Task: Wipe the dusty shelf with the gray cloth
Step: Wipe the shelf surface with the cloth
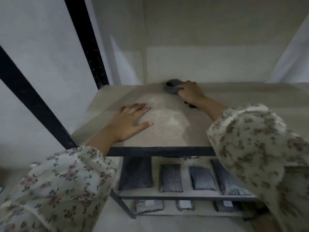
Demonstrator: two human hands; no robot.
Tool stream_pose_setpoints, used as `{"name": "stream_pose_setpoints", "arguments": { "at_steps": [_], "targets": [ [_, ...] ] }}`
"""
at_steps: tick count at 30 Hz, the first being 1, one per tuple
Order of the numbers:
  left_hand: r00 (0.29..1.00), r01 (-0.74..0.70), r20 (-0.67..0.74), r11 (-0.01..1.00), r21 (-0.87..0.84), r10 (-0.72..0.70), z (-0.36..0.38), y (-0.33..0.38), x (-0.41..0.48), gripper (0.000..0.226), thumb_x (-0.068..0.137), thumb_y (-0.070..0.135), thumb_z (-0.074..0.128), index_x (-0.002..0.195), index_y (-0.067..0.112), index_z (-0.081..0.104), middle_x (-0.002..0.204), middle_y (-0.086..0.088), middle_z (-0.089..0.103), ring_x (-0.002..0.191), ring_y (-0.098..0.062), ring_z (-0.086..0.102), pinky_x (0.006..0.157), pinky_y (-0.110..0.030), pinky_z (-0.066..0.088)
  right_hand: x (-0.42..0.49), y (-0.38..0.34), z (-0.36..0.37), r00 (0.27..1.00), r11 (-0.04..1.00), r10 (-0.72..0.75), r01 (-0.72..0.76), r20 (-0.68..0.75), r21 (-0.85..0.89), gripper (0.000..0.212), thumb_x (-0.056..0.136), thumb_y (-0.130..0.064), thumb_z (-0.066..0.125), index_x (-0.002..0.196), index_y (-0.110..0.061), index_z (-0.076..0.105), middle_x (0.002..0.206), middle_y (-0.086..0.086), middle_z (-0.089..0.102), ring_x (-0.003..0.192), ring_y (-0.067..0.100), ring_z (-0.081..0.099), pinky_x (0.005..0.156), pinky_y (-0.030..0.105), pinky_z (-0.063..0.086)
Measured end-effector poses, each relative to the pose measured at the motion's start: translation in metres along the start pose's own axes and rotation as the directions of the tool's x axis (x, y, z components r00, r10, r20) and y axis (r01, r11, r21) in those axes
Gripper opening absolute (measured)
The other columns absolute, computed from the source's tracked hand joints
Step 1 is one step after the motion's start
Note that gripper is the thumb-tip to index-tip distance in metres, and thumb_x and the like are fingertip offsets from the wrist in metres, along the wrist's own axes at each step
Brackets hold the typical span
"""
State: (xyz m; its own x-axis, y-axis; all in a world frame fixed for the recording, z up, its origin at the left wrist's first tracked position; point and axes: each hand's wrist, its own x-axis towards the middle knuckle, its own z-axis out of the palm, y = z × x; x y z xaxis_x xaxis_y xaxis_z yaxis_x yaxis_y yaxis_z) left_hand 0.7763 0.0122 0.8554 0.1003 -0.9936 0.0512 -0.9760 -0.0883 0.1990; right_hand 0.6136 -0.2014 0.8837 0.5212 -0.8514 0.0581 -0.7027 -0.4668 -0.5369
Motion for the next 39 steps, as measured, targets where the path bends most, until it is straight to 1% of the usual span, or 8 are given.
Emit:
{"name": "stream_pose_setpoints", "arguments": {
  "at_steps": [4,8,12,15,18,22,26,39],
  "targets": [
    [1.0,0.007,0.003,1.0,-0.012,-0.007,-0.001,0.002,0.0,0.083,0.074,0.077,0.014,0.148,0.038,0.016,0.157,0.015,0.013,0.144,-0.006,0.007,0.118,-0.036,0.005,-0.022,-0.02,0.018,0.984,0.985,-0.17,0.171,0.048,-0.004,0.039,0.086,-0.024,0.039,0.114,-0.015,0.064,0.117,0.01,0.057,0.103,0.03,0.054,0.076,0.027,0.039],
    [1.0,0.018,-0.003,1.0,-0.009,-0.018,-0.002,0.001,0.001,0.08,0.076,0.078,0.015,0.147,0.041,0.015,0.157,0.017,0.012,0.144,-0.006,0.008,0.119,-0.038,0.007,-0.006,-0.02,0.0,0.966,0.961,-0.233,0.211,0.109,0.18,0.038,0.081,-0.013,0.049,0.11,-0.026,0.068,0.102,0.002,0.069,0.086,0.025,0.066,0.074,0.035,0.053],
    [1.0,0.02,0.0,1.0,-0.001,-0.02,-0.002,0.0,0.001,0.079,0.077,0.078,0.016,0.147,0.041,0.014,0.157,0.017,0.012,0.144,-0.006,0.008,0.119,-0.04,0.008,0.03,-0.016,-0.005,0.974,0.979,-0.201,0.194,0.103,0.068,0.043,0.083,-0.016,0.042,0.112,-0.036,0.065,0.106,0.007,0.069,0.072,0.027,0.067,0.062,0.035,0.058],
    [0.999,0.032,0.011,0.999,-0.001,-0.032,-0.002,0.001,0.001,0.08,0.076,0.078,0.016,0.147,0.041,0.013,0.157,0.017,0.012,0.144,-0.005,0.007,0.119,-0.04,0.008,0.028,-0.012,0.007,0.952,0.957,-0.29,0.29,0.093,0.019,0.041,0.082,-0.017,0.043,0.112,-0.033,0.066,0.122,0.005,0.062,0.092,0.025,0.063,0.072,0.024,0.046],
    [0.999,0.037,-0.001,0.999,-0.001,-0.037,-0.002,0.001,0.0,0.083,0.076,0.078,0.017,0.148,0.038,0.014,0.157,0.017,0.013,0.144,-0.005,0.009,0.119,-0.039,0.009,0.0,-0.008,0.01,0.884,0.9,-0.436,0.425,0.166,0.101,0.041,0.08,-0.006,0.049,0.11,-0.026,0.069,0.106,-0.004,0.061,0.101,0.017,0.057,0.08,0.021,0.038],
    [0.999,0.048,-0.009,0.999,-0.02,-0.048,-0.002,0.002,0.002,0.086,0.075,0.079,0.018,0.149,0.036,0.015,0.156,0.016,0.015,0.143,-0.005,0.01,0.119,-0.039,0.01,-0.01,-0.009,-0.01,0.864,0.893,-0.41,0.316,0.293,0.32,0.042,0.077,0.006,0.05,0.108,-0.014,0.069,0.105,0.003,0.065,0.101,0.016,0.057,0.086,0.024,0.042],
    [0.999,0.036,-0.009,0.999,-0.027,-0.036,-0.004,0.002,0.0,0.086,0.074,0.08,0.017,0.149,0.036,0.015,0.156,0.018,0.014,0.143,-0.004,0.01,0.119,-0.04,0.01,0.02,-0.02,-0.008,0.95,0.95,-0.26,0.22,0.174,0.221,0.043,0.077,-0.005,0.05,0.111,-0.025,0.067,0.112,-0.006,0.063,0.099,0.015,0.059,0.084,0.024,0.047],
    [0.999,0.021,0.042,1.0,0.006,-0.021,-0.008,0.016,-0.012,0.097,0.071,0.083,0.016,0.15,0.027,0.014,0.158,0.007,0.014,0.144,-0.011,0.012,0.118,-0.036,0.008,-0.068,-0.011,0.006,0.914,0.914,-0.36,0.306,0.187,0.265,0.036,0.083,-0.006,0.05,0.107,-0.024,0.07,0.103,-0.016,0.06,0.102,0.01,0.05,0.084,0.022,0.038]
  ]
}}
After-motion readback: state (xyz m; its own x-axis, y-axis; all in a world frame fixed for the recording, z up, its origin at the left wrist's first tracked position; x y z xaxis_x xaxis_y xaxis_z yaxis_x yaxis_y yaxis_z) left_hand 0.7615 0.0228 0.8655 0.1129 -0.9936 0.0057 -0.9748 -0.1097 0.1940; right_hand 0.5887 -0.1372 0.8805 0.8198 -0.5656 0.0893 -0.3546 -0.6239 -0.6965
